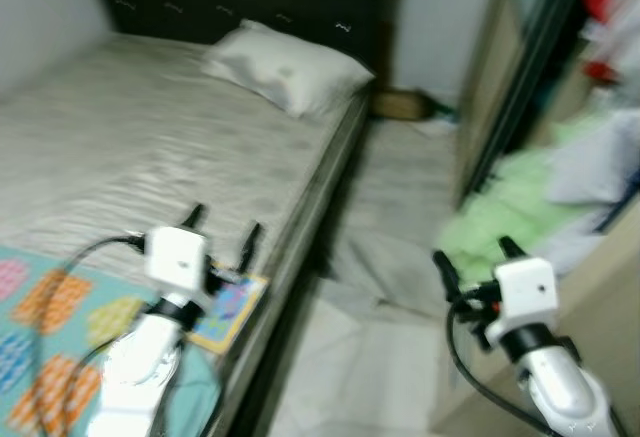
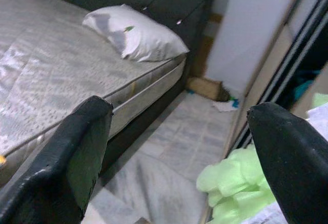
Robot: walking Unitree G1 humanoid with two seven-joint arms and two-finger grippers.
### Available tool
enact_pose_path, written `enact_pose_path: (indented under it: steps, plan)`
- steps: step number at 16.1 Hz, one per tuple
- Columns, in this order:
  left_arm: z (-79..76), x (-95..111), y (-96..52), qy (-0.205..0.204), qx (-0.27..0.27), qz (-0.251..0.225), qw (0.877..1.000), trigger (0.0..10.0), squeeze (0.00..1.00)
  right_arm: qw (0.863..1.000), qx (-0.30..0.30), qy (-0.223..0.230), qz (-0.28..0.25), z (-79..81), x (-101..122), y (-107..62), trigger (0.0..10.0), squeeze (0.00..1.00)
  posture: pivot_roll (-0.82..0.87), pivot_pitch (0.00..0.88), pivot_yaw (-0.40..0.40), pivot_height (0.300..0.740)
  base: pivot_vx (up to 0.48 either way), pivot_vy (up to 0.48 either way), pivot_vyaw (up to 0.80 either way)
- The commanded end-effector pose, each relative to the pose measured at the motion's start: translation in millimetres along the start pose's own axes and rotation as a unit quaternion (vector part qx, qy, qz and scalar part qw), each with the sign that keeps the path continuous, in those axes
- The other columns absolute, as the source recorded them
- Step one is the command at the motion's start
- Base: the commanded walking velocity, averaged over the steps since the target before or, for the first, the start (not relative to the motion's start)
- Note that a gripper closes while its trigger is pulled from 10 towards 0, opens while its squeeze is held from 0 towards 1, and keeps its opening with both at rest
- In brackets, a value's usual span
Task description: Clean up the room
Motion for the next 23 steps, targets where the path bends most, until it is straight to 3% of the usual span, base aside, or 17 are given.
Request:
enact_pose_path:
  steps: [1,14,23]
  plan:
    - [5.4,3.2,-1.1,0.009,0.005,-0.003,1.000,10.0,0.00,1.000,0.001,0.001,-0.014,1.5,6.5,2.8,10.0,0.00,-0.05,0.069,-0.023,0.740,0.000,0.000,0.80]
    - [5.7,4.0,2.1,0.017,0.011,-0.013,1.000,10.0,0.00,1.000,0.006,0.001,-0.018,5.8,-2.9,15.4,10.0,0.00,-0.04,0.051,-0.027,0.740,0.000,0.000,0.80]
    - [10.6,-3.4,2.4,0.013,0.026,-0.003,1.000,10.0,0.00,0.998,0.011,0.001,-0.058,11.9,23.8,31.4,10.0,0.00,-0.02,0.027,-0.028,0.740,0.000,0.000,0.80]
Point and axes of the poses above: a point about 5 cm out from each wrist's last joint towards the gripper, its own y axis pointing out of the wrist towards the gripper, its own x axis along the axis of the wrist's last joint, z = x × y, the point moved 4 cm from there along y, pointing out of the wrist towards the gripper, and after that the axes turned 14 degrees about -y, right-handed, at the moved point
